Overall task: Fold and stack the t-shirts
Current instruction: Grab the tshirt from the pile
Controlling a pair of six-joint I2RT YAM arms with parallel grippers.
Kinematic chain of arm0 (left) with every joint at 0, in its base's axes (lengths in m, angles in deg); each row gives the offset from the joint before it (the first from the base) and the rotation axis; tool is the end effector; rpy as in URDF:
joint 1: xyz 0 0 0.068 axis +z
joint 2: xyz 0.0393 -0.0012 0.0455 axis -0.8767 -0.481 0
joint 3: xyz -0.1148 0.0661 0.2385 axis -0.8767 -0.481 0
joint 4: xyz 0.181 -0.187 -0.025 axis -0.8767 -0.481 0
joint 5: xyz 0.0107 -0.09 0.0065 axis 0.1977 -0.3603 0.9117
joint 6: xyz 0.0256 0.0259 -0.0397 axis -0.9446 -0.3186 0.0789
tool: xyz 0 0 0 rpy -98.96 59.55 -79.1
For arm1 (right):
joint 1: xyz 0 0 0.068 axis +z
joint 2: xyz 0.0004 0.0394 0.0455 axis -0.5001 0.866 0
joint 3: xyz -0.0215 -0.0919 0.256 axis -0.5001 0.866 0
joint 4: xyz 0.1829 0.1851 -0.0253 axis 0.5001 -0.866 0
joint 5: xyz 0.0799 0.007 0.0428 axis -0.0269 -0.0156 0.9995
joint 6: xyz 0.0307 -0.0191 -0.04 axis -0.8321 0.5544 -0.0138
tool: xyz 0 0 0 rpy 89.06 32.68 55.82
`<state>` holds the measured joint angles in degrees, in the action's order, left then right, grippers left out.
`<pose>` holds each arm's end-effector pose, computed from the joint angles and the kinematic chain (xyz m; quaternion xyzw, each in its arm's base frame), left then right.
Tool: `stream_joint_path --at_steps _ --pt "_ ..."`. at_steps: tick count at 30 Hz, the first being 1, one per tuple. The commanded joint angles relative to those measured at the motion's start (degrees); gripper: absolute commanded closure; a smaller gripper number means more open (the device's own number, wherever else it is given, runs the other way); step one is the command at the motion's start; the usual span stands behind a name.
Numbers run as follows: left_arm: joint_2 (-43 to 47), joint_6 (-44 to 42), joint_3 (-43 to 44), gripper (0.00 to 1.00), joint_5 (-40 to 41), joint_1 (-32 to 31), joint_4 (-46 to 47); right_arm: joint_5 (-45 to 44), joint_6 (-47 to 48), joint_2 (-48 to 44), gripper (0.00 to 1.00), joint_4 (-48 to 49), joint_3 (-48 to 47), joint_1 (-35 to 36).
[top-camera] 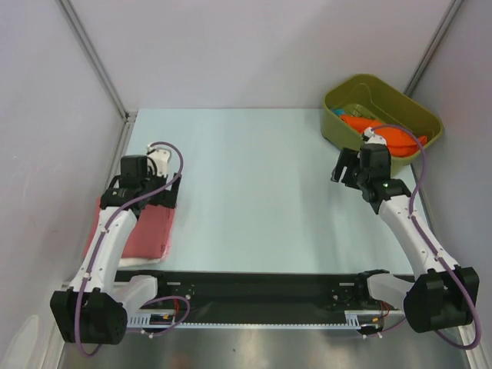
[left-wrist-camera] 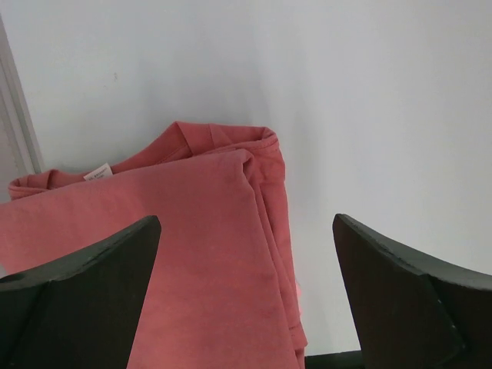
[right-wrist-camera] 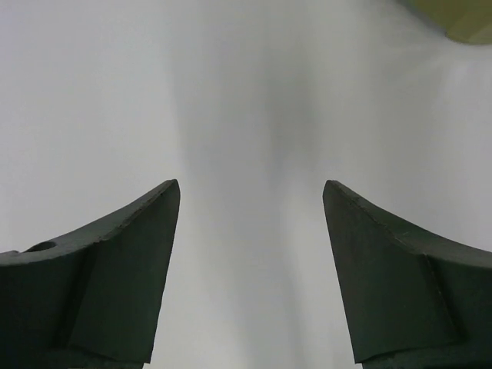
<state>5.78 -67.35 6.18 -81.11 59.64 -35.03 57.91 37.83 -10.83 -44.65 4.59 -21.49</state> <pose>0.2082 -0.0074 0.2864 0.1280 0.9225 0.0196 0.3636 0.2463 0.0333 0.2897 0.0954 0.8875 0.0588 0.4469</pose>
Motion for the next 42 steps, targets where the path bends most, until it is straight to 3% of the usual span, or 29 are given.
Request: stream_joint_path --at_steps 1,6,9,13,20,21,23,25,26,35,39,42 --pt "0.0 3.3 6.5 0.00 -2.4 0.9 0.8 1.3 1.4 -0.6 0.19 -1.7 -9.1 -1.9" --pt "-4.3 7.7 12.5 0.00 -7.0 2.9 -1.2 5.2 3.4 11.8 0.18 -8.5 -30.9 -13.4" --pt "-8.2 3.0 15.5 0.00 -5.5 3.1 -2.5 8.5 2.0 22.7 0.21 -10.2 -42.1 -18.4" --pt "-11.4 1.1 19.1 0.00 -0.4 3.1 -3.2 7.3 2.4 36.4 0.26 -15.4 -54.9 -19.4" --pt "-15.7 0.4 22.3 0.00 -0.5 3.1 -3.1 9.7 1.0 57.2 0.33 -22.4 -70.8 -19.5" --pt "-16.1 0.4 22.5 0.00 -0.7 3.1 -3.1 9.5 1.0 59.0 0.35 -22.9 -72.3 -19.4" --pt "-16.8 0.6 22.2 0.00 -1.9 3.0 -2.9 8.1 1.5 62.2 0.55 -23.9 -76.5 -19.4" --pt "-17.1 0.7 22.2 0.00 -3.0 3.1 -3.0 5.9 1.8 62.9 0.76 -25.9 -79.0 -19.4" --pt "-17.1 0.7 22.3 0.00 -3.5 3.1 -3.2 3.6 1.9 62.6 1.00 -26.1 -79.9 -19.4" --pt "-15.4 0.7 21.4 0.00 -6.4 3.0 -2.1 -10.8 8.2 45.2 1.00 -23.1 -81.4 -19.0" --pt "-14.8 1.4 21.4 0.00 -9.6 3.0 -0.7 -12.1 10.5 35.5 1.00 -20.9 -81.7 -17.7" --pt "-14.7 1.7 22.7 0.00 -11.2 3.0 -0.7 -9.2 13.7 25.2 1.00 -14.2 -76.5 -13.8"
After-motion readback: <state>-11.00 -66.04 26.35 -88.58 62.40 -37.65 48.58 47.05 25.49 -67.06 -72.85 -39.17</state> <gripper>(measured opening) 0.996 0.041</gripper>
